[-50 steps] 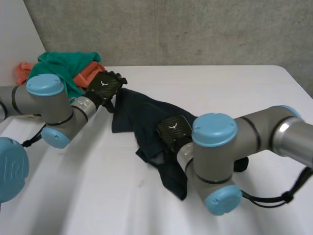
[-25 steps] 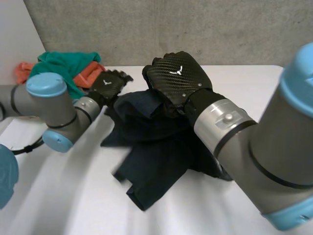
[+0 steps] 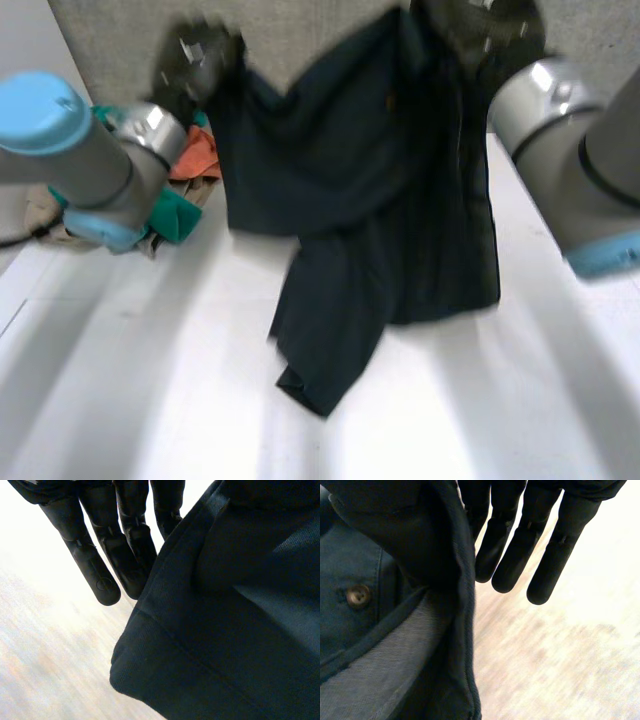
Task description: Fold the laundry.
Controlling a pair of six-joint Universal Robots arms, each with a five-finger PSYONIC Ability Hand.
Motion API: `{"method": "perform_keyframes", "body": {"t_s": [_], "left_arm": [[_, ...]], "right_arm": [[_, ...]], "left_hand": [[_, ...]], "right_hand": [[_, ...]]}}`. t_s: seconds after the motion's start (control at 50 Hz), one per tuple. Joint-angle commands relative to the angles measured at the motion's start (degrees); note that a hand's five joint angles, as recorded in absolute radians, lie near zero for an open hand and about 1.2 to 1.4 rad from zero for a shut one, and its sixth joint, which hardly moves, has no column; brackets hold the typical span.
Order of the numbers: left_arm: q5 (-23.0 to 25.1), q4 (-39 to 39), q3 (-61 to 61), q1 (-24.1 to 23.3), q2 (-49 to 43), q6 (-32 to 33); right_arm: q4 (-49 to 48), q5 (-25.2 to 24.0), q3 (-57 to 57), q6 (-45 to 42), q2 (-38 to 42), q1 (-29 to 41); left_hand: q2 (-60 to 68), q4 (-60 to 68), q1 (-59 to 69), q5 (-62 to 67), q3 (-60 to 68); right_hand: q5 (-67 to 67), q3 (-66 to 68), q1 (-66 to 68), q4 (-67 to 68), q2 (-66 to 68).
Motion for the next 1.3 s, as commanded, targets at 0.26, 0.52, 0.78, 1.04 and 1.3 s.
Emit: {"method": "perform_keyframes", "body": {"t_s": [0.26,0.52,0.78,1.04,1.3], "left_arm": [[-7.61,10.44,-11.87,-1.02,15.20,-7.98],[1.17,7.01,-45.62,-3.57,20.48,-3.07],[1.53,1.20,-53.02,-8.93,26.45,8.28],[1.26,1.11,-48.81,-8.32,28.39,8.28],[0.82,-3.80,-38.53,-8.93,27.52,2.84]], "right_arm": [[-9.20,-1.52,-6.54,13.44,3.04,-7.09],[25.70,-11.19,9.00,1.43,8.58,-11.58],[14.47,-4.16,27.82,-4.06,-6.61,-13.69],[17.54,-4.68,44.34,15.62,-19.02,-12.28],[4.11,-2.93,47.35,16.96,-4.98,-0.78]], "left_hand": [[11.59,11.47,13.65,14.12,11.96],[11.59,11.47,13.65,14.12,11.96],[11.59,11.47,13.65,14.12,11.96],[11.59,11.47,13.65,14.12,11.96],[11.59,11.47,13.65,14.12,11.96]], "right_hand": [[13.64,12.11,19.61,11.48,13.80],[13.64,12.11,19.61,11.48,13.80],[-56.36,-57.89,-50.39,-58.52,-56.20],[-56.36,-57.89,-50.39,-58.52,-56.20],[-50.93,-52.46,-44.97,-53.10,-50.77]]}}
